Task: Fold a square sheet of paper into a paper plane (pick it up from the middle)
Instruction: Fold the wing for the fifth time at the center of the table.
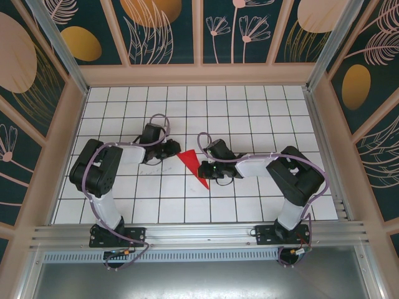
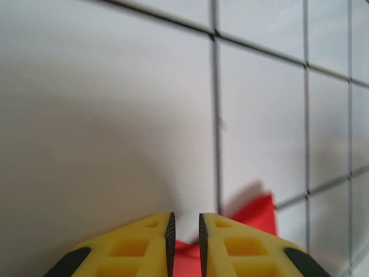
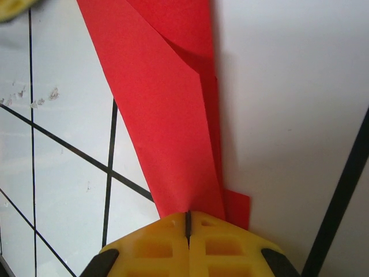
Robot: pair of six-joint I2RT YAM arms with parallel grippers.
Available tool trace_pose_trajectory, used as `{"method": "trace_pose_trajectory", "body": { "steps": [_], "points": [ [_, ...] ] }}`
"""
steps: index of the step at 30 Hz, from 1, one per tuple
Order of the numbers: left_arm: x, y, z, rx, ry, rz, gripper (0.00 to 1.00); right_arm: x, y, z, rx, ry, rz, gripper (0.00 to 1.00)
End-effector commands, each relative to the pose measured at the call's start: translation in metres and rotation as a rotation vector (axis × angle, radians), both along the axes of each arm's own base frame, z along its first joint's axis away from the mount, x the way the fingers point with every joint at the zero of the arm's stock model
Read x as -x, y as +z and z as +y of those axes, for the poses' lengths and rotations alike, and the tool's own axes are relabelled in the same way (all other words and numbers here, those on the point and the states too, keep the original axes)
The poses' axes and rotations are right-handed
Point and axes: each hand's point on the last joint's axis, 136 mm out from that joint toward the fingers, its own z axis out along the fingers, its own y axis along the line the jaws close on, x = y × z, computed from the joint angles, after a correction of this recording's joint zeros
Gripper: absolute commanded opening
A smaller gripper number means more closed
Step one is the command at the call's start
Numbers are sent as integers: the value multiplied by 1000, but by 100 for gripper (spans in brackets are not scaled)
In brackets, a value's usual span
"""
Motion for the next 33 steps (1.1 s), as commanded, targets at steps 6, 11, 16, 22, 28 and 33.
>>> {"method": "trace_pose_trajectory", "body": {
  "steps": [6,11,16,22,28,33],
  "points": [
    [-9,24,25,-35,60,-74,24,29,-53,-40,202,-17,152,2],
    [16,45,12,41,24,-90,26,14,-24,-19,108,-30,104,7],
    [39,49,6,14,40,-63,35,-13,38,-1,-18,-93,-10,28],
    [59,49,-2,-65,69,-6,56,-26,70,-34,-6,-239,-122,53],
    [73,51,-22,-125,84,18,69,-30,66,-88,37,-436,-149,72],
    [87,41,-50,-140,62,63,77,-26,51,-121,80,-572,-115,82]
  ]
}}
